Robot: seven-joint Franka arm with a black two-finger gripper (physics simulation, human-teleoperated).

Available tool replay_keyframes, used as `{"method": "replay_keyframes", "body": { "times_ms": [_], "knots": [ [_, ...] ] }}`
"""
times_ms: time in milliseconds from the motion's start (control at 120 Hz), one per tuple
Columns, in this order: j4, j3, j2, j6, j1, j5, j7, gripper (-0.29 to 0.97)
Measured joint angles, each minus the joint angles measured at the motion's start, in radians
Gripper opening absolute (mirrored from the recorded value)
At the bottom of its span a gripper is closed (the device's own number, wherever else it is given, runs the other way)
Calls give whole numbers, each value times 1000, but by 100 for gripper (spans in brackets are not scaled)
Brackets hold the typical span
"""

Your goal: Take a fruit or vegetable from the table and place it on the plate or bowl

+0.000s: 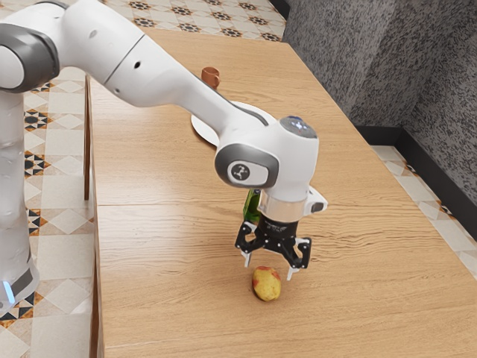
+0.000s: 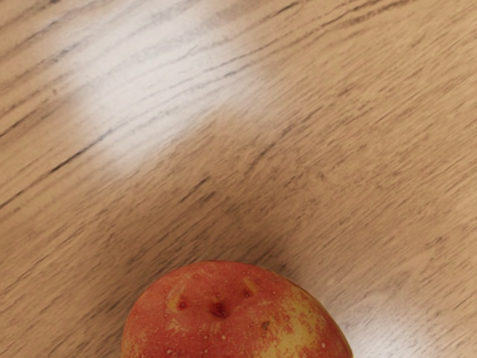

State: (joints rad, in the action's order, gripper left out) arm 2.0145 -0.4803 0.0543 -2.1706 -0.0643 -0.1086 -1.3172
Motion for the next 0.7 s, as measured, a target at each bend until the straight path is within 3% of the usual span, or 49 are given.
{"method": "replay_keyframes", "body": {
  "times_ms": [700],
  "knots": [
    [20, -1, 43, -43, 13, 0, -3, 67]
  ]
}}
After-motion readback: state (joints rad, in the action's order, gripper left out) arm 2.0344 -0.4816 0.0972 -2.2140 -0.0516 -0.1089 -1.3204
